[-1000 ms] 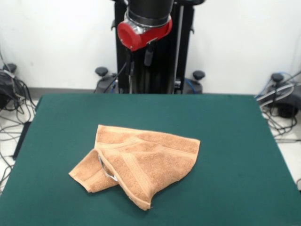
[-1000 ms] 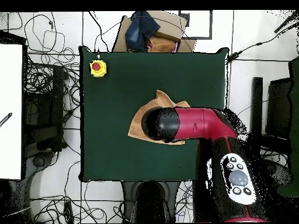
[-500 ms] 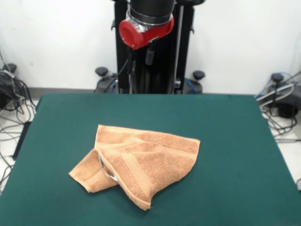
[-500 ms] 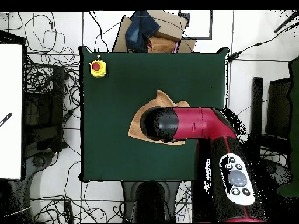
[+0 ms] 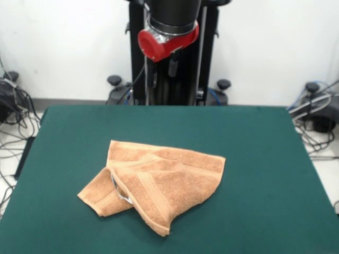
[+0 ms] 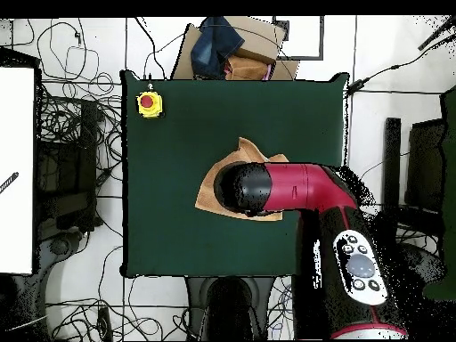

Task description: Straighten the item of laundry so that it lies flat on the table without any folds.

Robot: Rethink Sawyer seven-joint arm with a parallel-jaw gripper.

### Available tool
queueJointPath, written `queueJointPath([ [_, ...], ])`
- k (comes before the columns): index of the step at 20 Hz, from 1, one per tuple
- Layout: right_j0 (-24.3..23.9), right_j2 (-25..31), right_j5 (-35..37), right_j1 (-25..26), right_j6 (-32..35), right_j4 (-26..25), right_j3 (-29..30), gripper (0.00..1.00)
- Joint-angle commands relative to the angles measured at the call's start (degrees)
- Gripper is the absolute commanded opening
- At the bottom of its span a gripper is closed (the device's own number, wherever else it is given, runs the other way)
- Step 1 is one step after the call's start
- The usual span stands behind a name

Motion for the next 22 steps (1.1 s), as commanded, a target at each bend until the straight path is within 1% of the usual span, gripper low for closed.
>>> queueJointPath([
  [1,-1.2,5.0,0.7,2.0,2.7,2.6,4.0,1.00],
  [8,-3.8,6.2,-2.5,3.5,0.1,1.2,5.6,1.00],
  [10,-4.4,6.5,-1.8,3.7,-1.5,-0.3,5.7,1.00],
  [13,-5.2,7.9,2.7,3.0,-7.8,-3.1,5.7,1.00],
  [14,-5.6,8.5,2.9,3.0,-9.0,-3.6,6.0,1.00],
  [16,-6.3,9.4,1.6,3.1,-10.1,-4.5,6.8,1.00],
  [22,-8.1,12.0,2.9,3.1,-12.8,-7.6,7.3,1.00],
])
